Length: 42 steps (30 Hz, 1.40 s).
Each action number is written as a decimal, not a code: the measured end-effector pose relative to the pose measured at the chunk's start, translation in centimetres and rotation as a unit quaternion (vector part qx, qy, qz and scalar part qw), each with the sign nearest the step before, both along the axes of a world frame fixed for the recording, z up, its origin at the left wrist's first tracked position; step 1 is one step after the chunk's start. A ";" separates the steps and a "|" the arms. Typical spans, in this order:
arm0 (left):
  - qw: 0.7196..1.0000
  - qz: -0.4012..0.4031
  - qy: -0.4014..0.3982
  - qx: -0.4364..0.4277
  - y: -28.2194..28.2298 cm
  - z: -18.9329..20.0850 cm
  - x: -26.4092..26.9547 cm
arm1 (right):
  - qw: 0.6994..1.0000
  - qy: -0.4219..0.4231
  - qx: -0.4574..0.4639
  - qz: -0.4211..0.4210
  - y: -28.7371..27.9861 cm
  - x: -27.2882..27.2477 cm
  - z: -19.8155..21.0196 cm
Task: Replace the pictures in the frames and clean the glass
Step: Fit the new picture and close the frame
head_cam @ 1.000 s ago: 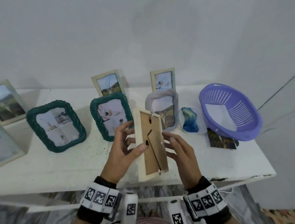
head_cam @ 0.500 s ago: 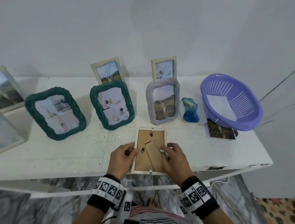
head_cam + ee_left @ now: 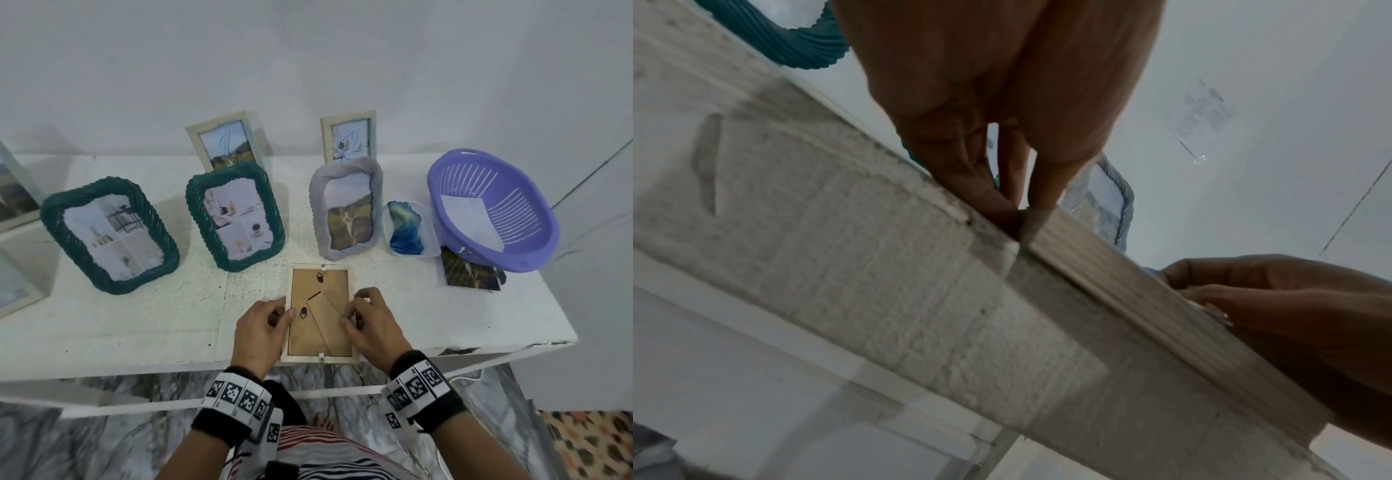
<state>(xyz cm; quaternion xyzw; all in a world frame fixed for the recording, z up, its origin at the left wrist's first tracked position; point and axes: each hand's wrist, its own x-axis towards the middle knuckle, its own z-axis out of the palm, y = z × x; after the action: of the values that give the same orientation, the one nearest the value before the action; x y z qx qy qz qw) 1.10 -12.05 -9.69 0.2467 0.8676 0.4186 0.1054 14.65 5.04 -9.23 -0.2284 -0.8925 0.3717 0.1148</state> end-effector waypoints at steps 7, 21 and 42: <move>1.000 -0.004 -0.005 0.023 -0.3 -0.7 0.0 | 0.999 0.016 -0.044 0.016 0.6 0.4 0.3; 0.999 0.033 0.022 -0.034 0.9 -0.1 0.5 | 0.998 0.027 -0.052 0.002 0.3 0.6 -0.6; 0.999 -0.019 -0.031 0.008 -0.9 -0.3 0.0 | 0.965 -0.210 0.156 0.011 1.9 -7.3 3.6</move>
<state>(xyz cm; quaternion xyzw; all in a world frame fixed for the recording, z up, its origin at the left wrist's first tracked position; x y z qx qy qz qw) 1.09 -12.97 -9.95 0.2509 0.8560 0.4305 0.1381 7.35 6.98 -5.58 -0.2710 -0.9458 0.1731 -0.0455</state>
